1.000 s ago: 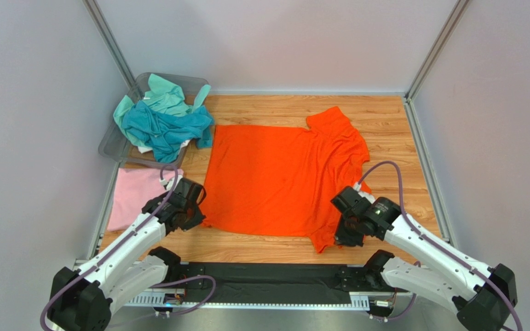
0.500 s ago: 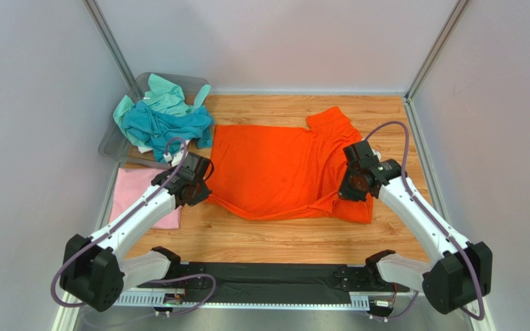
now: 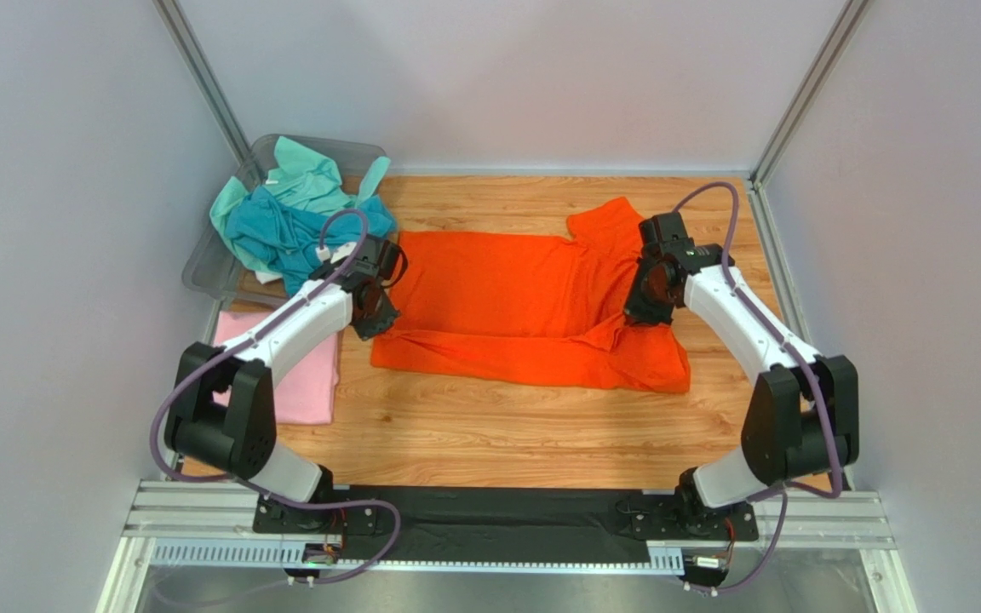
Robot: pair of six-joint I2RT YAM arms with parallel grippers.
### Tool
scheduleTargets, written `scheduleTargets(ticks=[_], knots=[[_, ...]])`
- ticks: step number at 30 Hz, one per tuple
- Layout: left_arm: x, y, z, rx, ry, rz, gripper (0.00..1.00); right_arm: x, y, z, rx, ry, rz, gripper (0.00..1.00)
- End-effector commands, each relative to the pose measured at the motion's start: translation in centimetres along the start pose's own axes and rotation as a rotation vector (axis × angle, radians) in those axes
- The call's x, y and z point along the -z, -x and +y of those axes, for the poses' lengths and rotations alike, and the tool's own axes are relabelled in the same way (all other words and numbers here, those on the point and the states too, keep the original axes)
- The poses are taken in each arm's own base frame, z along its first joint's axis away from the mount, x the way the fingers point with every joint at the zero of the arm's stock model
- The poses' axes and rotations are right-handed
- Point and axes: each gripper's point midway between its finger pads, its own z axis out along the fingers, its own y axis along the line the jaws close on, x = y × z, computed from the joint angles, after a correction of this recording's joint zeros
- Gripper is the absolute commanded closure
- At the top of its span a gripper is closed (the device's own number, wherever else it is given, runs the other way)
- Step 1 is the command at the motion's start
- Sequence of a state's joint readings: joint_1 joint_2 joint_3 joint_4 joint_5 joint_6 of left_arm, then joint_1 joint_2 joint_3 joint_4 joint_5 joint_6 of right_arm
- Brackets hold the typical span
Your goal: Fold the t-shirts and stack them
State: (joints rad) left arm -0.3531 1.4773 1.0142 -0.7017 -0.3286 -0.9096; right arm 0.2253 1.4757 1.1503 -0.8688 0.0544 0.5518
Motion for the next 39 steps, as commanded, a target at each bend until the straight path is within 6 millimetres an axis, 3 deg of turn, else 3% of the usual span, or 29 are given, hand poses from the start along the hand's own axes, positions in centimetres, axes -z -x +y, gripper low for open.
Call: scheduleTargets(ticks=[1,5,7,8,9,11,12,16,18,19,20,23,25,29,33,34,35,39], knots=[[-0.6,2.1,-1.5,0.0,-0.019,-0.02,1.0,-0.9,3.5,1.5,0.028,0.04,-0.054,1.0],[-1.9,2.5,-2.1,-0.019,0.014,-0.007,1.0,-3.1,5.5,2.0,0.049,0.042,-0.054,0.98],[-2.0,2.9,-2.2,-0.023,0.022,-0.015,0.84,-4.3,6.4,2.3,0.045,0.029,-0.044,0.89],[-2.0,3.1,-2.2,-0.023,0.026,-0.016,0.69,-4.7,6.6,2.4,0.053,0.027,-0.039,0.87],[-1.6,3.4,-2.3,-0.025,0.027,-0.022,0.3,-5.0,6.7,2.5,0.051,0.025,-0.03,0.64],[-0.8,3.9,-2.4,-0.023,0.007,-0.036,0.08,-4.5,7.2,3.0,0.047,0.043,-0.041,0.31],[-0.5,3.7,-2.5,-0.024,-0.008,-0.028,0.01,-3.8,7.3,3.1,0.045,0.052,-0.055,0.0],[1.6,3.0,-3.1,-0.025,-0.111,-0.017,0.0,-1.9,5.9,3.6,0.039,0.135,-0.071,0.0],[1.7,2.1,-3.4,-0.041,-0.148,-0.004,0.0,-1.7,3.7,3.2,0.046,0.177,-0.044,0.0],[2.2,1.5,-3.9,-0.051,-0.185,0.009,0.0,-1.5,3.1,4.2,0.056,0.254,-0.033,0.0],[2.4,1.1,-4.1,-0.059,-0.204,0.017,0.0,-2.0,1.3,4.1,0.06,0.279,0.006,0.0],[2.7,-0.5,-5.2,-0.098,-0.274,0.039,0.0,-1.8,-0.2,4.9,0.083,0.352,0.041,0.0],[2.7,-1.5,-6.2,-0.128,-0.323,0.065,0.0,-2.1,-0.1,5.3,0.103,0.366,0.03,0.0],[1.8,-2.1,-6.3,-0.136,-0.308,0.082,0.0,-3.4,0.7,7.4,0.122,0.407,0.049,0.0],[1.2,-2.3,-6.4,-0.15,-0.3,0.091,0.0,-6.4,0.9,9.9,0.131,0.429,0.122,0.0],[1.1,-2.2,-6.3,-0.151,-0.293,0.09,0.0,-6.3,2.0,11.1,0.136,0.45,0.111,0.0],[1.0,-2.1,-6.3,-0.153,-0.289,0.089,0.0,-7.6,1.8,11.2,0.117,0.434,0.141,0.0],[1.0,-1.9,-6.3,-0.162,-0.276,0.087,0.0,-8.7,4.9,12.3,0.097,0.401,0.087,0.0]])
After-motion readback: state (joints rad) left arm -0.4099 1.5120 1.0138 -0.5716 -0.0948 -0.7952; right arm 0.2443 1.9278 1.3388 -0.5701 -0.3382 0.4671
